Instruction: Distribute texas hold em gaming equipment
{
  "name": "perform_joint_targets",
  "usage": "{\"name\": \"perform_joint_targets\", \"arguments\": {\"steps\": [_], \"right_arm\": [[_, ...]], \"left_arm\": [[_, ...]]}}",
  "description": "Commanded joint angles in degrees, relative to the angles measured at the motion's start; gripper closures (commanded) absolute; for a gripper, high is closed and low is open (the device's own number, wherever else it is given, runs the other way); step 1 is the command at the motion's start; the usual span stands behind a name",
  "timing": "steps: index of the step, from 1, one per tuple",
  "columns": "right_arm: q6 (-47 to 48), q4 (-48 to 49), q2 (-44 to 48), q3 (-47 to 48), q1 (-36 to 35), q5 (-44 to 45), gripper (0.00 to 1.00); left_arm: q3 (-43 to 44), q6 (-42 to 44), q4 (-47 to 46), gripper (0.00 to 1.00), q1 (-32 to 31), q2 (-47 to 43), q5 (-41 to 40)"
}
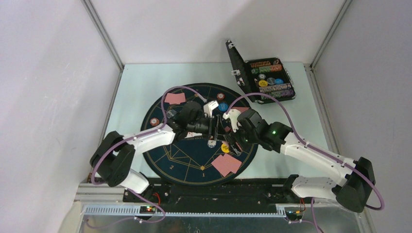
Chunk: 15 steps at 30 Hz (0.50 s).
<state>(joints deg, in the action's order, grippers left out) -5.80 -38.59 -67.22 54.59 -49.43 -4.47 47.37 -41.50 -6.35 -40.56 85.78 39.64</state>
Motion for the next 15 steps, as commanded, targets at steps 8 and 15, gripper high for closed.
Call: {"name": "perform_joint_targets", "arguments": {"steps": [8, 15], "right_arm": [[0.00, 2.20, 2.80, 2.72, -0.49, 0.03, 1.00], [-0.09, 2.14, 2.62, 2.71, -0.45, 0.07, 1.00]], "left_arm": [[0.35, 4.04, 4.43, 0.36, 1.50, -5.77, -4.70], [0.90, 3.58, 4.20, 0.39, 1.62, -7.80, -5.65]]}}
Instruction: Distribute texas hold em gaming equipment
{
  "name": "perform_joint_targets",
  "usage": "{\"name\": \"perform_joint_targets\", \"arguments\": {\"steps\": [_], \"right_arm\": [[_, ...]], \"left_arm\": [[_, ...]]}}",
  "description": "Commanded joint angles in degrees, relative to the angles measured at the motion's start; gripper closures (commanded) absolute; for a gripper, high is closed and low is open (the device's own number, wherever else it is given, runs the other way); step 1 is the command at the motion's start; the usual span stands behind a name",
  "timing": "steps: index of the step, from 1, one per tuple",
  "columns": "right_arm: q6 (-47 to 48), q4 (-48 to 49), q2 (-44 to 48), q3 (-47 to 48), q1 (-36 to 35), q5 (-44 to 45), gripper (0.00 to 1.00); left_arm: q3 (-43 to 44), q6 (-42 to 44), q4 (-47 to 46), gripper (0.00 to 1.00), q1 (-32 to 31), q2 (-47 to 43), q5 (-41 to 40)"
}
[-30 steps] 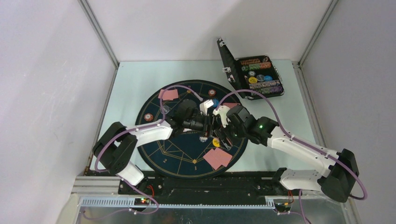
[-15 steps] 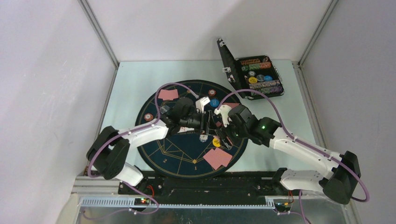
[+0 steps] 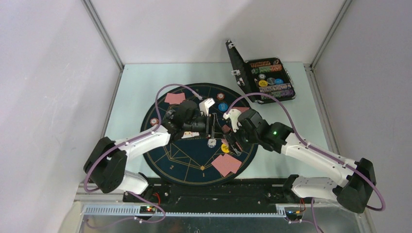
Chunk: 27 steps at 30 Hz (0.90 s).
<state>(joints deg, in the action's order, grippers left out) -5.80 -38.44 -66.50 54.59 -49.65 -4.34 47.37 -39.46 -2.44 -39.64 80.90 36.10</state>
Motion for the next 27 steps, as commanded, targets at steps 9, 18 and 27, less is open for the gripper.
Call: {"name": "perform_joint_targets", "arguments": {"steps": [9, 18, 27], "right_arm": [[-0.17, 1.92, 2.02, 2.67, -0.34, 0.01, 1.00], [-0.34, 2.05, 2.34, 2.45, -0.36, 0.44, 1.00], [-0.90, 1.66, 1.98, 2.41, -0.27, 2.68, 1.00]], "left_arm": [[2.39, 0.81, -0.07, 0.56, 1.41, -3.43, -2.57], [1.69, 2.11, 4.50, 0.92, 2.43, -5.97, -5.39], [-0.73, 2.54, 4.81, 1.00, 3.98, -12.69, -5.58]]}}
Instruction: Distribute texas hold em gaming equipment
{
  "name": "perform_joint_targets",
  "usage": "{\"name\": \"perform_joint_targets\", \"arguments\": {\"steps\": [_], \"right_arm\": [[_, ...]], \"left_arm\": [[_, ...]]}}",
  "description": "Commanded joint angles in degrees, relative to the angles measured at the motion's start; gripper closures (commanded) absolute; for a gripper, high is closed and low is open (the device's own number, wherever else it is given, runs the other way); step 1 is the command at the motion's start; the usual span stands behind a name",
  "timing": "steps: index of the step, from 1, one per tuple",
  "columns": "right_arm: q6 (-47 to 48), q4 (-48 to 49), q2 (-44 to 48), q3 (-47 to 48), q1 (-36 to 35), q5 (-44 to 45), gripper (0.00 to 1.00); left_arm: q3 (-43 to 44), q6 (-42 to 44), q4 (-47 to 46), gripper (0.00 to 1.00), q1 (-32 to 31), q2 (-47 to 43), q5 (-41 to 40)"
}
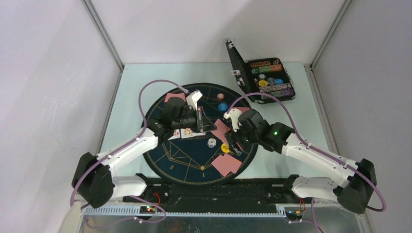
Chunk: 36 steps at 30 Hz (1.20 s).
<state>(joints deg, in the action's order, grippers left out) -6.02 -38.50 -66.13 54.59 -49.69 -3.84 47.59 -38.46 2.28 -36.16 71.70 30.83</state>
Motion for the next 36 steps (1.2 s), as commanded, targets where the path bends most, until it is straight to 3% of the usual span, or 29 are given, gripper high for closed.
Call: {"name": "perform_joint_targets", "arguments": {"steps": [1, 7, 10, 13, 17, 19, 22, 24, 25, 28, 31, 33, 36], "right_arm": [[-0.91, 1.64, 1.44, 2.43, -0.23, 2.61, 1.00], [-2.14, 1.34, 0.95, 2.45, 0.34, 7.41, 1.00], [-2.23, 1.18, 1.15, 2.45, 0.88, 7.93, 1.00], [-2.33, 1.15, 1.22, 2.45, 1.00, 8.19, 1.00], [-2.41, 1.00, 1.73, 2.43, 1.13, 8.49, 1.00], [-2.35, 0.81, 2.07, 2.41, 1.23, 8.54, 1.00], [-2.60, 0.81, 2.39, 2.07, 1.42, 8.71, 1.00], [-2.64, 0.86, 2.36, 2.02, 1.52, 8.68, 1.00], [-2.66, 0.86, 2.33, 2.02, 1.66, 8.61, 1.00], [-2.52, 0.88, 2.24, 2.01, 1.81, 8.52, 1.00], [-2.41, 0.53, 2.34, 1.95, 2.12, 8.56, 1.00], [-2.39, 0.54, 2.58, 1.50, 2.30, 8.62, 1.00], [-2.33, 1.16, 2.68, 0.91, 2.86, 8.00, 1.00]], "left_arm": [[-1.22, 1.41, -0.17, 1.00, 0.49, -4.24, -0.01], [0.01, 6.17, 5.36, 1.00, 0.88, -8.88, -1.73], [1.94, 13.44, 10.30, 1.00, 1.03, -12.00, -2.97], [3.73, 18.95, 11.35, 1.00, 1.14, -13.91, -2.34], [5.04, 32.33, 10.93, 1.00, 2.58, -13.88, -1.88], [6.37, 38.65, 9.99, 1.00, 6.09, -10.73, 3.88], [13.35, 44.25, 14.88, 1.00, 11.74, 0.33, 15.83], [21.68, 52.80, 26.76, 1.00, 14.48, 9.83, 24.71], [25.06, 61.73, 37.80, 1.00, 15.34, 16.78, 28.32], [40.93, 72.10, 52.98, 1.00, 15.74, 28.87, 30.57], [50.15, 79.42, 65.44, 1.00, 15.77, 40.82, 32.27], [58.64, 82.63, 71.87, 1.00, 15.77, 46.54, 32.84], [62.81, 83.77, 76.06, 1.00, 15.64, 53.16, 31.47]]}}
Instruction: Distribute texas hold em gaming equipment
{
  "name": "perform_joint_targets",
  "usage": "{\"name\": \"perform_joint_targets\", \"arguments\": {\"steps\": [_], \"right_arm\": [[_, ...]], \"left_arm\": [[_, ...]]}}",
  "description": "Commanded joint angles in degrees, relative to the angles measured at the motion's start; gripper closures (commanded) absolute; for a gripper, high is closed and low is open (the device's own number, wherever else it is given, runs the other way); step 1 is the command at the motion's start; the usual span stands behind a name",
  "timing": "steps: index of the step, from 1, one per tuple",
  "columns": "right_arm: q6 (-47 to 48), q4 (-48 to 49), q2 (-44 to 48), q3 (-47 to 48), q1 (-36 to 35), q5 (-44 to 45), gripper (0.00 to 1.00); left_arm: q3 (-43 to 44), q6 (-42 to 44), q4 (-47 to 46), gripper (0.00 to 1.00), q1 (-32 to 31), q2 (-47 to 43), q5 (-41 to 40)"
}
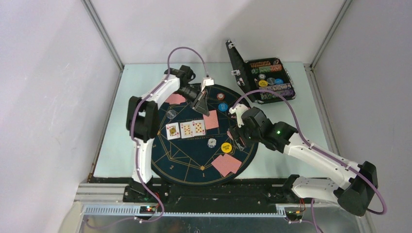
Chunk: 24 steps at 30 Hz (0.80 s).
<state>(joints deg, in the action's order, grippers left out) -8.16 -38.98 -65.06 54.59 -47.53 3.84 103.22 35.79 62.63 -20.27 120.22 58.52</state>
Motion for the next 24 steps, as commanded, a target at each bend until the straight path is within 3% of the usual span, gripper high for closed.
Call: {"name": "perform_joint_targets", "arguments": {"steps": [1, 5, 15, 20, 24], "right_arm": [[-0.19, 1.77, 1.61, 0.77, 1.06, 0.18, 1.00], [0.05, 2.32, 0.98, 0.63, 2.10, -0.91, 1.00], [0.08, 2.61, 1.73, 0.19, 2.65, -1.55, 1.00], [-0.01, 2.53, 2.19, 0.08, 2.65, -1.43, 1.00], [-0.10, 2.51, 2.38, 0.08, 2.53, -1.27, 1.00]], "left_arm": [[7.88, 9.58, 16.05, 1.00, -0.27, 5.62, 3.52], [8.85, 10.47, 17.17, 1.00, -0.91, 10.15, 3.80], [10.04, -6.97, 3.43, 1.00, -2.32, 15.22, -1.36], [10.46, -7.33, 2.37, 1.00, -2.32, 16.21, -3.24], [10.58, -7.83, 2.80, 0.89, -2.32, 17.09, -6.21]]}}
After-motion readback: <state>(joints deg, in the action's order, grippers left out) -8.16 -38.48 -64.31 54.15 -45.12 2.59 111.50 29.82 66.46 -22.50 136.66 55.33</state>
